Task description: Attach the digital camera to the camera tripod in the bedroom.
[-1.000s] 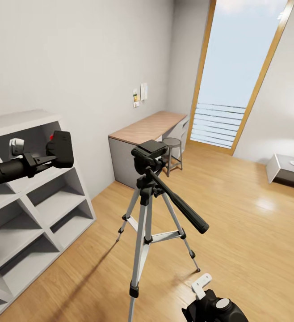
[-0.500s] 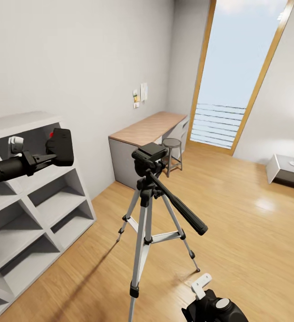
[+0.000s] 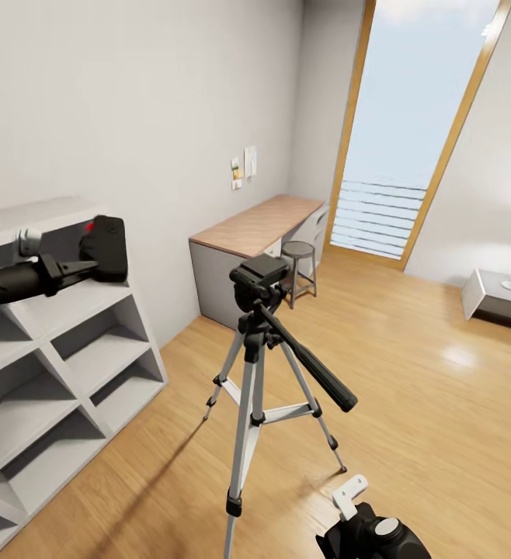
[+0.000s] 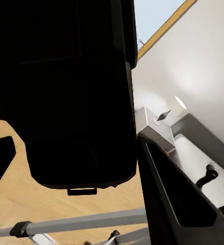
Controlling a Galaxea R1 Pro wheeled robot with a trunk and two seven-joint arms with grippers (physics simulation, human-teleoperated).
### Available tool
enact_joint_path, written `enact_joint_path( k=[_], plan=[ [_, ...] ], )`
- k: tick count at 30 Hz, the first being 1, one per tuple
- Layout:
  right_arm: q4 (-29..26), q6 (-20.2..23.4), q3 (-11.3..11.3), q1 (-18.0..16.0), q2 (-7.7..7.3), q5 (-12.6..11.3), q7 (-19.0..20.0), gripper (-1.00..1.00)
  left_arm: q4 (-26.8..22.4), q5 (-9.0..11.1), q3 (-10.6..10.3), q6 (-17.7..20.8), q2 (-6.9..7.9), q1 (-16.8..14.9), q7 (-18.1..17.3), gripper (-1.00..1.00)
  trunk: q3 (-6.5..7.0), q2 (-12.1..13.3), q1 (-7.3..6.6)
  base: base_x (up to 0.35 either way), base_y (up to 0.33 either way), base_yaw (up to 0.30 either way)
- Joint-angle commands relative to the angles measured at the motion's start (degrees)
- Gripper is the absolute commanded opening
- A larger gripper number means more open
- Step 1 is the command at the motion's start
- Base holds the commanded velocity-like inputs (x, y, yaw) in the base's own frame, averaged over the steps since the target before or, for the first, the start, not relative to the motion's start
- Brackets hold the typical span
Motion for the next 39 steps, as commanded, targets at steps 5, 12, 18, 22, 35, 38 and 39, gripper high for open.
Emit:
enact_joint_path(
  k=[5, 12, 18, 22, 35, 38, 39],
  plan=[
    [-0.05, 0.42, 0.06, -0.05, 0.03, -0.07, 0.07, 1.0, 3.55, 1.46, -8.82, 0.26, 2.48, -6.54, -0.8, -1.0, 0.83, 1.96, -1.09, 0.0, 0.0, 0.0],
    [0.2, 0.36, 0.08, -0.05, 0.08, -0.08, -0.03, 1.0, 9.58, 4.73, -25.83, 0.26, 4.43, -19.32, -0.91, -1.0, 2.09, 4.77, -2.63, 0.0, 0.0, 0.0],
    [2.01, 0.05, 0.27, -0.05, 0.06, 0.08, 0.09, 1.0, 10.68, 5.36, -33.86, 0.26, 4.93, -24.93, -1.2, -1.0, 3.16, 7.17, -3.95, 0.0, 0.0, 0.0],
    [2.59, -0.02, 0.25, -0.05, -0.03, 0.07, 0.28, 1.0, 10.33, 5.99, -35.41, 0.26, 6.14, -26.02, -1.52, -1.0, 3.88, 8.78, -4.83, 0.0, 0.0, 0.0],
    [3.07, -0.18, 0.29, -0.05, -0.03, -0.08, 0.37, 1.0, 7.05, 10.45, -36.1, 0.26, 8.56, -26.54, -1.73, -1.0, 6.21, 13.99, -7.68, 0.0, 0.0, 0.0],
    [3.25, -0.19, 0.34, -0.05, 0.16, -0.1, 0.34, 1.0, 6.92, 11.33, -36.24, 0.26, 8.62, -26.49, -1.66, -1.0, 6.75, 15.2, -8.34, 0.0, 0.0, 0.0],
    [3.38, -0.19, 0.35, -0.05, 0.2, -0.1, 0.32, 1.0, 6.88, 11.47, -36.26, 0.26, 8.62, -26.49, -1.65, -1.0, 6.93, 15.6, -8.56, 0.0, 0.0, 0.0]
  ],
)
